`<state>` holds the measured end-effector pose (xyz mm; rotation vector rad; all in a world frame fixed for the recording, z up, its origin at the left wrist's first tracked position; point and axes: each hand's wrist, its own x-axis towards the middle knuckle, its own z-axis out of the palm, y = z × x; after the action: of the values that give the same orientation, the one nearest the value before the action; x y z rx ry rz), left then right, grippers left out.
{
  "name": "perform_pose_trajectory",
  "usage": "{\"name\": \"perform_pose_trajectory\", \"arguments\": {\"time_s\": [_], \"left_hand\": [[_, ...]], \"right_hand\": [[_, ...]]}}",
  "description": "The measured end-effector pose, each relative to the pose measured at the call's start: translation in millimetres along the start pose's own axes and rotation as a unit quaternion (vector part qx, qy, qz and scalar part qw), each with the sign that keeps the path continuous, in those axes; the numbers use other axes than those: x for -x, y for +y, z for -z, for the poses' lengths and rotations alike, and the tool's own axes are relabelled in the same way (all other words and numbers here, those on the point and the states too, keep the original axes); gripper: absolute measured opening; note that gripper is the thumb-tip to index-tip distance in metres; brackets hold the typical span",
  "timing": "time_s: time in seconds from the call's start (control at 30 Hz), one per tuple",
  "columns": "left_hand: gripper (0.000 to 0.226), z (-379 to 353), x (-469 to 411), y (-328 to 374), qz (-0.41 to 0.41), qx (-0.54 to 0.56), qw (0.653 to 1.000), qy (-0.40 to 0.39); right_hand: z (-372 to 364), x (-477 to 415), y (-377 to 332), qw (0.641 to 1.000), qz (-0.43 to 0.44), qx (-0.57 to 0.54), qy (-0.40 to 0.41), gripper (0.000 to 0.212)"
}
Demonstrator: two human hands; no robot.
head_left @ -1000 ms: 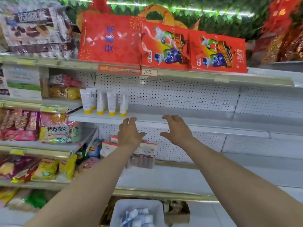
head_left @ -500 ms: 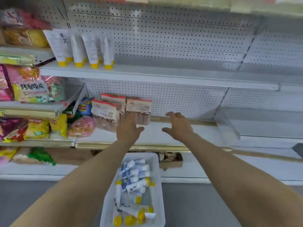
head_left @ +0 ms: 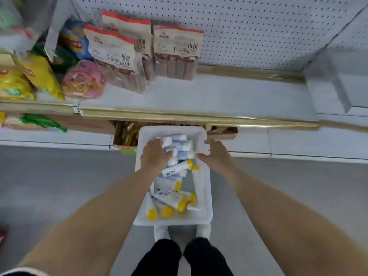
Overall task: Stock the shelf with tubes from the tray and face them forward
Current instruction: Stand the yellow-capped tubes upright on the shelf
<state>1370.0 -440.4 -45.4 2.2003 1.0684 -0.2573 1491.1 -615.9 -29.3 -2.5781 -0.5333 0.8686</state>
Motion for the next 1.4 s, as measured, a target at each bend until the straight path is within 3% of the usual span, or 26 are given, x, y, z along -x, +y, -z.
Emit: {"name": "perform_pose_trajectory", "arguments": {"time_s": [0.27,0.37,0.53,0.67,0.77,0.83,0.97,1.1,1.23,1.33,1.4], "left_hand": [[0.058,-90.6,6.1,-79.4,0.185,0.067,0.978,-0.070],[0.062,-108.5,15.7,-106.0,0.256,0.071,0.962,-0.055],[0.048,-133.3,15.4,-127.4,0.277,0.109,0.954,-0.015],[0.038,-156.5,-1.9,-115.4,0.341,0.213,0.914,-0.041],[0.046,-173.0,-8.2,-105.2,0.403,0.274,0.873,-0.037],[0.054,-183.6,-14.7,-106.6,0.425,0.264,0.865,-0.035],[0.070,-188.7,-32.7,-102.2,0.463,0.269,0.844,-0.007],[0.061,-186.2,-41.8,-89.7,0.485,0.309,0.818,-0.017],[0.065,-190.7,-50.7,-94.8,0.512,0.305,0.803,-0.012],[0.085,-205.7,-55.7,-112.4,0.522,0.292,0.801,-0.040],[0.094,-223.2,-62.4,-128.4,0.526,0.298,0.795,-0.037]], "right_hand": [[-98.8,-51.2,51.3,0.988,-0.019,0.008,-0.154,0.060],[-124.0,-71.7,52.2,0.985,0.034,0.022,-0.169,0.061],[-158.5,-104.9,44.4,0.980,0.104,0.073,-0.153,0.059],[-180.6,-109.9,55.8,0.970,0.063,0.132,-0.196,0.055],[-192.0,-100.6,73.0,0.969,0.073,0.124,-0.201,0.029],[-192.8,-97.0,80.8,0.974,0.058,0.098,-0.198,0.024],[-193.3,-95.8,79.0,0.971,0.015,0.077,-0.228,0.058],[-199.3,-99.9,81.4,0.959,-0.071,0.047,-0.270,0.069],[-194.9,-102.3,84.5,0.965,-0.113,-0.017,-0.235,0.060],[-192.9,-96.3,82.9,0.964,-0.146,-0.098,-0.201,0.059],[-187.9,-90.5,80.7,0.948,-0.190,-0.165,-0.197,0.072]]}}
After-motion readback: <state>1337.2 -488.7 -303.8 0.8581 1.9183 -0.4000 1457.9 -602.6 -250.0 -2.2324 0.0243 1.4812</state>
